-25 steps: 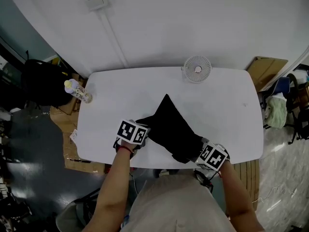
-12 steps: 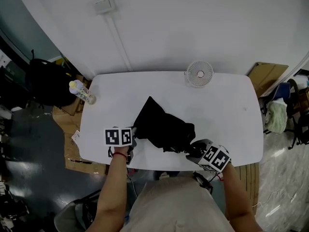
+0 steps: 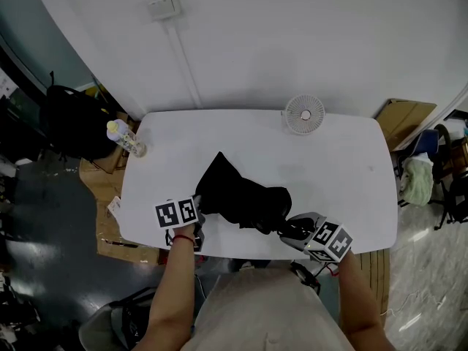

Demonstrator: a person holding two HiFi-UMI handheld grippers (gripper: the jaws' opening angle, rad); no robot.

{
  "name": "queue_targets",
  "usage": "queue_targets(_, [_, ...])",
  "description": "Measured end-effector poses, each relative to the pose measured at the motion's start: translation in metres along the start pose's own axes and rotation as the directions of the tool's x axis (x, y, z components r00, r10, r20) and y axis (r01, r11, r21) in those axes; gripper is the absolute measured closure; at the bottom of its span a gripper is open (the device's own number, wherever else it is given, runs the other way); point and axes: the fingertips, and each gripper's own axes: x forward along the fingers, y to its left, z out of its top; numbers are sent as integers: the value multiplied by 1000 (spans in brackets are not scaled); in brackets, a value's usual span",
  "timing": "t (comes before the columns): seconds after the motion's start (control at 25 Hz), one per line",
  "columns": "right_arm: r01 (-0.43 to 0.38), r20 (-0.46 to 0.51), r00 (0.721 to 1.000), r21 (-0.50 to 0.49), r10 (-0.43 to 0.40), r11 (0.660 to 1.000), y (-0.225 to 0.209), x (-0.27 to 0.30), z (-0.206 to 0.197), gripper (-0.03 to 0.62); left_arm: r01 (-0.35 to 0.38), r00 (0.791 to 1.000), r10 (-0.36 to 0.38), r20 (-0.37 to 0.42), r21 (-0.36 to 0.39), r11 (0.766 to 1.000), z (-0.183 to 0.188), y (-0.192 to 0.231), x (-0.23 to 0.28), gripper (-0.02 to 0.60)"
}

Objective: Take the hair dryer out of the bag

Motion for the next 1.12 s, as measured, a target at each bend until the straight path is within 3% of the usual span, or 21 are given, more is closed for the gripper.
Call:
queue_targets(0.2, [67,-173,982,-68,-78,995,-14,37,-38,401,25,1000,-26,-13,-19,999,-11,-8,6,563])
queue_targets(0.6, [53,-175,981,-150,-79,987,-16,44,-54,395,17,1000,-18,-15,-29,999,-11,2,7,563])
queue_targets(0.68, [79,-143,985,-109,-94,991,-18,41,-51,426,19,1000,-19,-13,-31,999,-11,3,7,563])
queue_targets(0.84, [107,-64,992,-1,-107,994,-26,18,-33,329,23,1000,-23,-10,-36,999,-12,5,4,563])
queue_targets(1.0, [122,-173,976,-49,-128,991,-22,25,-40,295,25,1000,-26,-9,-37,999,-15,5,2,563])
queue_targets(1.12, [133,-299,941,-94,-155,987,-19,46,-58,278,25,1000,-26,-14,-41,999,-18,4,1,563])
